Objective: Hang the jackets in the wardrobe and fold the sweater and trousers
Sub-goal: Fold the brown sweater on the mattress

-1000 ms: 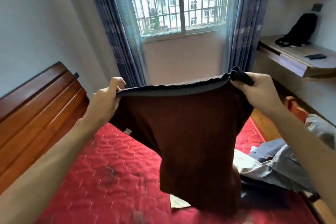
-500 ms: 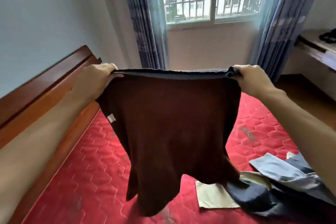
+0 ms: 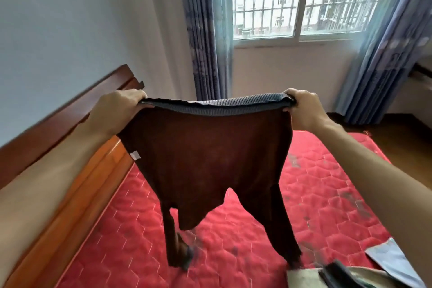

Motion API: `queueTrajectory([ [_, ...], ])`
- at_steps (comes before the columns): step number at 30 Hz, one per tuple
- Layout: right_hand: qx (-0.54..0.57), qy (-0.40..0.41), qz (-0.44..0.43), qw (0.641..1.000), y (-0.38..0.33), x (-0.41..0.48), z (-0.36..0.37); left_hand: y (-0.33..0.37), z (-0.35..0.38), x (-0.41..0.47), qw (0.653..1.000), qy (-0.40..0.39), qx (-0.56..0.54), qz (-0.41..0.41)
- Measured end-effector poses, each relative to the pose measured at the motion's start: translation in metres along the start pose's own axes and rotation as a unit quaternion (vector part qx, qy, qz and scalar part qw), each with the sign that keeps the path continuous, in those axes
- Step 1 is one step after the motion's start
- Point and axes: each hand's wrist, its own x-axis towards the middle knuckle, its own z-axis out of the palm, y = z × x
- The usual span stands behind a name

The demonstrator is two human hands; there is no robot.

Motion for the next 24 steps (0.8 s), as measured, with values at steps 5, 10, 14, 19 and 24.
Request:
queueTrajectory([
  [5, 0.007, 0.017, -0.026, 0.999, -0.020, -0.005, 0.011, -0.013, -0.010, -0.024, 1.000, 0.013, -0.010, -0.008],
  [10, 0.004, -0.023, -0.047, 0.999, -0.021, -0.077, 0.026, 0.014, 0.006, -0.089, 0.999, -0.010, -0.049, -0.006],
  [14, 0.004, -0.109, 0.010, 0.994, 0.007, -0.167, 0.066, 0.061, 0.050, -0.172, 0.994, -0.073, -0.083, -0.009],
  [19, 0.017, -0.204, 0.071, 0.976, 0.045, -0.320, 0.130, 0.142, 0.117, -0.320, 0.973, -0.202, -0.109, -0.028],
  [24, 0.022, -0.327, 0.119, 0.937, 0.073, -0.484, 0.205, 0.229, 0.180, -0.490, 0.934, -0.310, -0.176, -0.029],
])
